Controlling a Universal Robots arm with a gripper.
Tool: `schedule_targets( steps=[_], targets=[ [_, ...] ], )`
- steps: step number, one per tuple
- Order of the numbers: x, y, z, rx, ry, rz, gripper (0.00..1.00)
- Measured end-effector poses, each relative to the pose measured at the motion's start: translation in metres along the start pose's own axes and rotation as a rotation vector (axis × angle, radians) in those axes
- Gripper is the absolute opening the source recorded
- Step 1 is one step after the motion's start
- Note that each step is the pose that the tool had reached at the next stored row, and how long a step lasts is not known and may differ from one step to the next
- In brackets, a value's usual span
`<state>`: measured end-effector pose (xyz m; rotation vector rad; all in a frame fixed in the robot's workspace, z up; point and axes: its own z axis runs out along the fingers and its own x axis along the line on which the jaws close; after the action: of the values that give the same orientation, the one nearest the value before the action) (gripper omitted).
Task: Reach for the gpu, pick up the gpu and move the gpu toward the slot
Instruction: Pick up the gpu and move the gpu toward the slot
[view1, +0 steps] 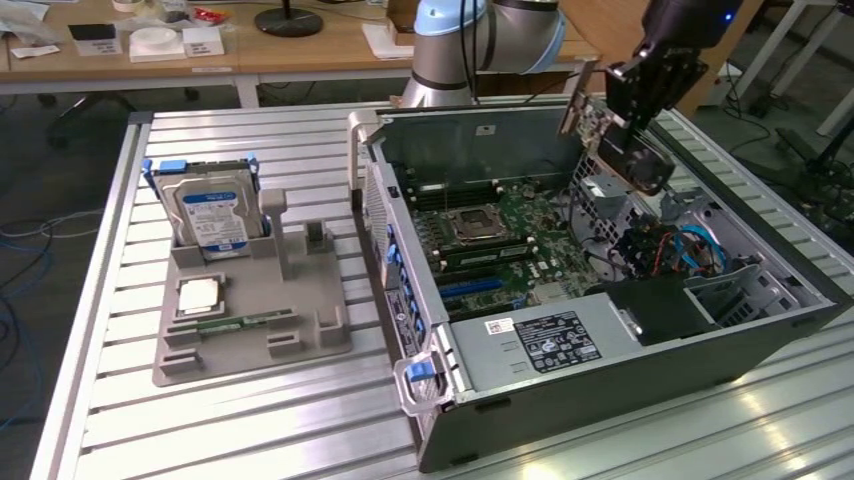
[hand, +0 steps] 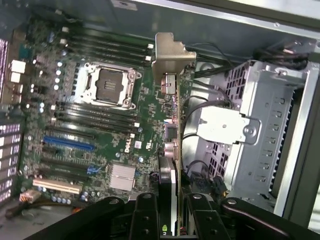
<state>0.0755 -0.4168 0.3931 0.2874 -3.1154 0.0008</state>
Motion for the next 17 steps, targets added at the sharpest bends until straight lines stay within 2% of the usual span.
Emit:
schedule_targets(
  steps=[6, 17],
  targets=[
    [0.0, 0.0, 0.0005, 0.0018, 0.0001, -0.101, 0.27],
    [0.0001, 0.0005, 0.0012, 0.0109, 0.0019, -0.242, 0.27]
  ],
)
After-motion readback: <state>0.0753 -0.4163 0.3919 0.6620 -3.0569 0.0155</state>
